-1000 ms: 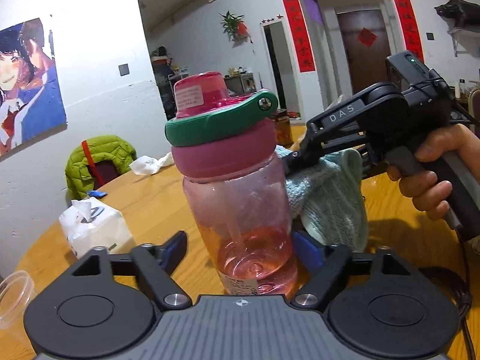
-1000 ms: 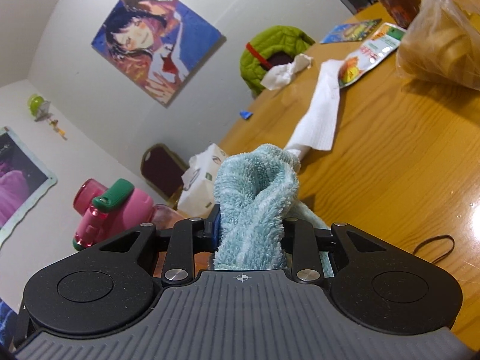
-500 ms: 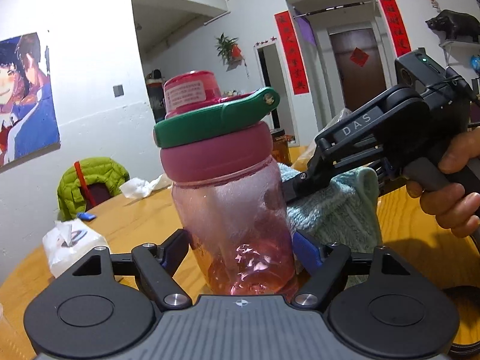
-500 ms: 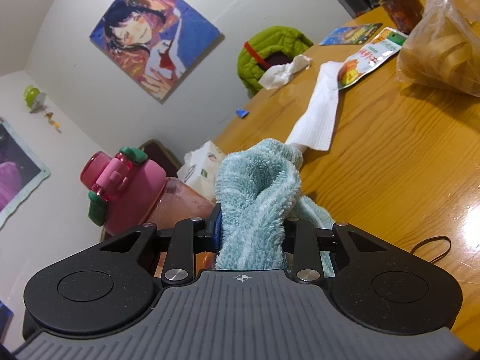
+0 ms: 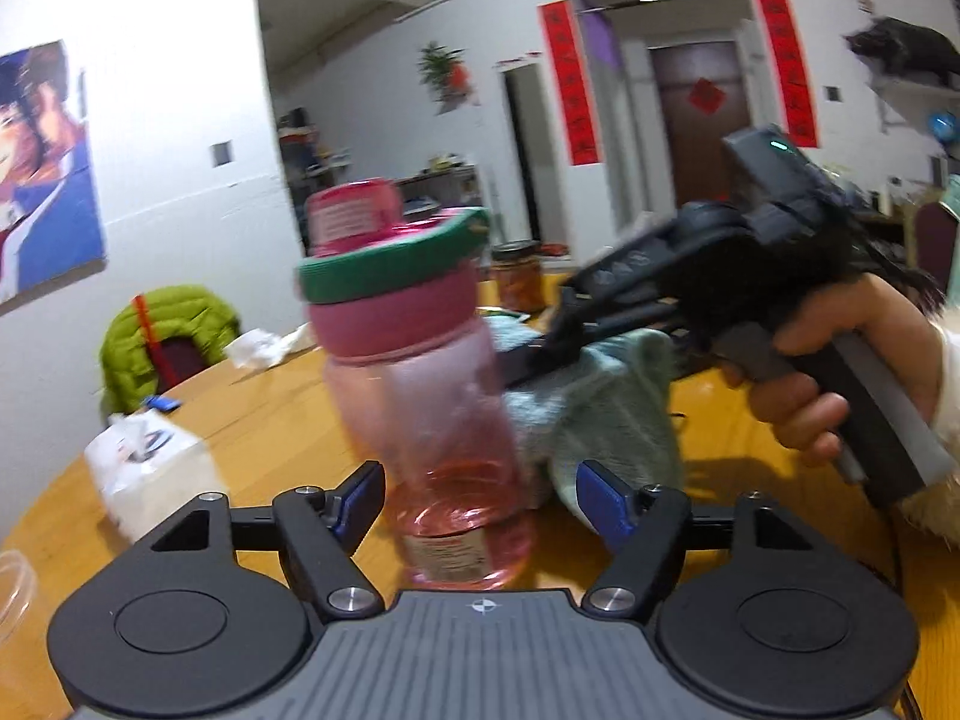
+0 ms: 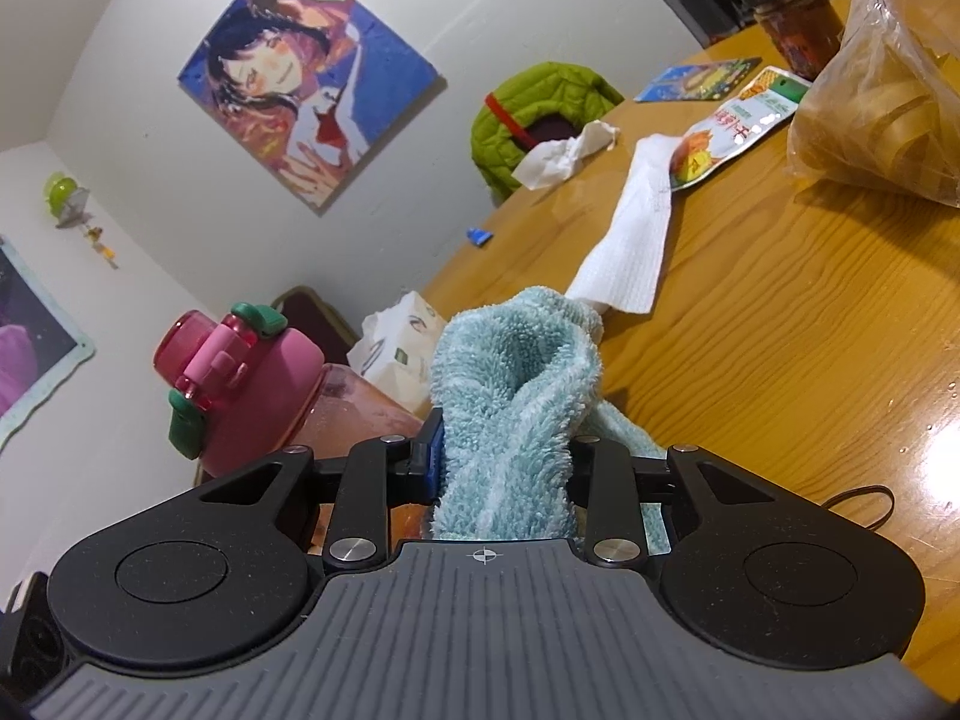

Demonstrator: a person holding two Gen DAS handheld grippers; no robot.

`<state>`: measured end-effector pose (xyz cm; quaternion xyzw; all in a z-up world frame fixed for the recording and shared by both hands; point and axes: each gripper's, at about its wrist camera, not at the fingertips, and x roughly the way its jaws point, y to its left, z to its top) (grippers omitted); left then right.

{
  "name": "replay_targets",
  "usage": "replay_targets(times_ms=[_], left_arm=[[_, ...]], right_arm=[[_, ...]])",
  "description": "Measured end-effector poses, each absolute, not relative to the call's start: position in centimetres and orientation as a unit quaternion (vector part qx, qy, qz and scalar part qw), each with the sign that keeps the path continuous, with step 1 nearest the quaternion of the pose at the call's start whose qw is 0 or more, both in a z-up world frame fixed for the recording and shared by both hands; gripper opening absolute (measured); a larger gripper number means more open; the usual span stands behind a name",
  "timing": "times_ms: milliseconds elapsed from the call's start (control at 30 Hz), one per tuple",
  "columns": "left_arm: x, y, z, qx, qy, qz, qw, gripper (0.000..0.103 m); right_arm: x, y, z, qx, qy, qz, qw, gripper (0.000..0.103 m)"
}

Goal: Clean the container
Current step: 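Wipe the bottle body with the towel in the right tool while the left tool turns it, then wipe around the bottle with the right tool while the left tool rotates the bottle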

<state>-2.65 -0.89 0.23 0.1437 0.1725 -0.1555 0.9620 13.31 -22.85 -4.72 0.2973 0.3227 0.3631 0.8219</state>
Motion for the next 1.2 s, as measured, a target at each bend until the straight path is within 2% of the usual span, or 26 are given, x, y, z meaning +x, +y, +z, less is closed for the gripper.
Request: replay_targets(times_ms=[133,300,433,633,800,867,933,1100,1200], left_arm=[[-2.5,-1.6,-0.1,0.161,0.142,-0.163,0.963,0.082],[-1.1,-1.3,-0.6,0.169,0.132,-0.185,0.959,0.082],[-0.4,-0.6,-0.7,0.163,0.149,-0.179,0.959,0.086],[0.2,2.6,1.0,0.104,0.139,-0.114,0.978,0.094],[3.1,2.0,-0.7,0.124,0.159,-0.08,0.976,0.093],[3.8,1.5,-1.2,0.136,0.156,-0.071,0.976,0.08],[3.8,1.5,-1.3,0.138,0.157,-0.068,0.976,0.074],[2.8,2.4,-0.9,0.124,0.16,-0.092,0.975,0.072],[2.1,2.5,-0.7,0.113,0.16,-0.124,0.973,0.071]], right_arm=[[13.3,-22.7,-4.7,0.296,0.326,0.37,0.818,0.033],[13.1,-22.5,-4.5,0.298,0.34,0.399,0.798,0.033],[12.2,-21.3,-3.8,0.251,0.346,0.405,0.808,0.033],[12.5,-22.7,-3.6,0.271,0.32,0.372,0.828,0.033],[12.5,-22.4,-3.6,0.268,0.3,0.354,0.844,0.034],[12.6,-22.1,-3.6,0.267,0.3,0.354,0.845,0.034],[12.4,-22.2,-3.5,0.267,0.299,0.352,0.846,0.034],[12.0,-23.1,-3.3,0.285,0.284,0.349,0.846,0.034],[12.0,-24.3,-3.2,0.342,0.261,0.394,0.812,0.033]])
